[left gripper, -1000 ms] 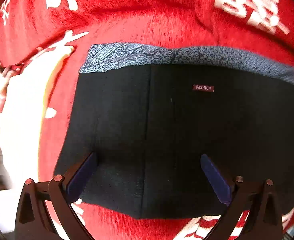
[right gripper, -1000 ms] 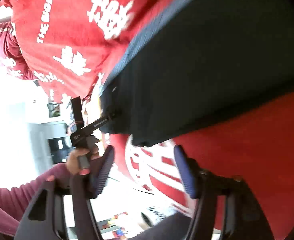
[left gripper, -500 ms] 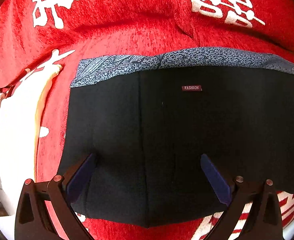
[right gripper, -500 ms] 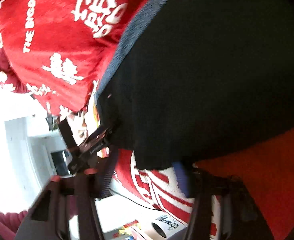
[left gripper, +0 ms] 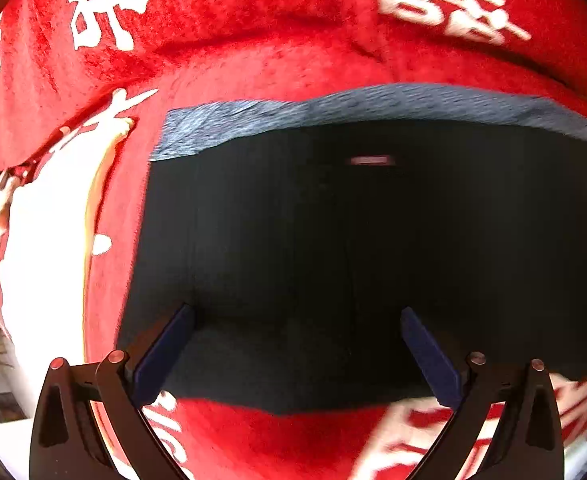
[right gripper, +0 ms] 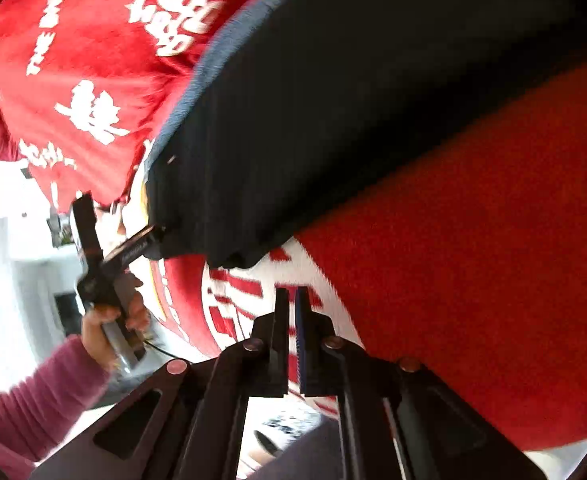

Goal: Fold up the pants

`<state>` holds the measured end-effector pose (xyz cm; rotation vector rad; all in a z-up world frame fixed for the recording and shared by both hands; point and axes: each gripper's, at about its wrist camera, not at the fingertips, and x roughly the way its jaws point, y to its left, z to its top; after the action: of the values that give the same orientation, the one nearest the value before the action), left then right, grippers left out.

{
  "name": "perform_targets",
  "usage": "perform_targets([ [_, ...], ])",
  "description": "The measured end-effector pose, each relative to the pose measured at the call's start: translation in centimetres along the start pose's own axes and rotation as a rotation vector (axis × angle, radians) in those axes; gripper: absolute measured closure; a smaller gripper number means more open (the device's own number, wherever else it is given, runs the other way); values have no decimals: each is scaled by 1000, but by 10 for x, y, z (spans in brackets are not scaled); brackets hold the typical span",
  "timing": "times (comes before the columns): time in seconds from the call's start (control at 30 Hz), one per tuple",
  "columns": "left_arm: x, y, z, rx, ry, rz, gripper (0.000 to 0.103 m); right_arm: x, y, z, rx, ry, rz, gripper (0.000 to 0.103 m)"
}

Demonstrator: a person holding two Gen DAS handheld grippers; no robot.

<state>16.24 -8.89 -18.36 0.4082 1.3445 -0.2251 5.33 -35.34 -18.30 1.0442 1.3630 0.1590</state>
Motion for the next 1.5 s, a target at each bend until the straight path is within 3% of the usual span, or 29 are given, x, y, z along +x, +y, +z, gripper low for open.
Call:
perform_targets([
  [0.03,-8,-11,0,4,-11,-24,0,-9,4,2,-32,-12,-35,85],
  [0.1,-21,-33,2,30,-37,-56,0,-24,11,11,-86,-61,-77,57],
  [0.13,-26,-46,5,47,-51,-75,0,-33,16,20,-114,-102,-96,54],
  [0.27,-32,-106,23,94,-97,-136,0,-46,24,61,-177,-192,-198,54],
  [0.33,-22,-126,26,92,-57,-152,0,-44,20,79,-194,-207,-227,54],
  [0.4,-11,-138,16,77,-19,-160,0,-33,4,87,-168,-166,-281,55],
  [0.47,-13,-136,0,-12,-51,-175,0,-39,-6,78,-142,-235,-209,55],
  [0.6,-12,-127,-12,-102,4,-223,0,-45,-11,68,-125,-248,-174,55],
  [0.87,-22,-140,-2,-36,0,-135,0,-47,-12,66,-102,-229,-148,55],
  [1.33,-22,-148,-6,-93,23,-74,0,-56,-21,72,-98,-167,-71,55],
  [1.43,-23,-151,-6,-113,32,-45,0,-63,-25,71,-79,-133,-57,51],
  [1.5,-23,-153,-5,-121,36,-25,0,-69,-27,68,-79,-111,-57,43],
])
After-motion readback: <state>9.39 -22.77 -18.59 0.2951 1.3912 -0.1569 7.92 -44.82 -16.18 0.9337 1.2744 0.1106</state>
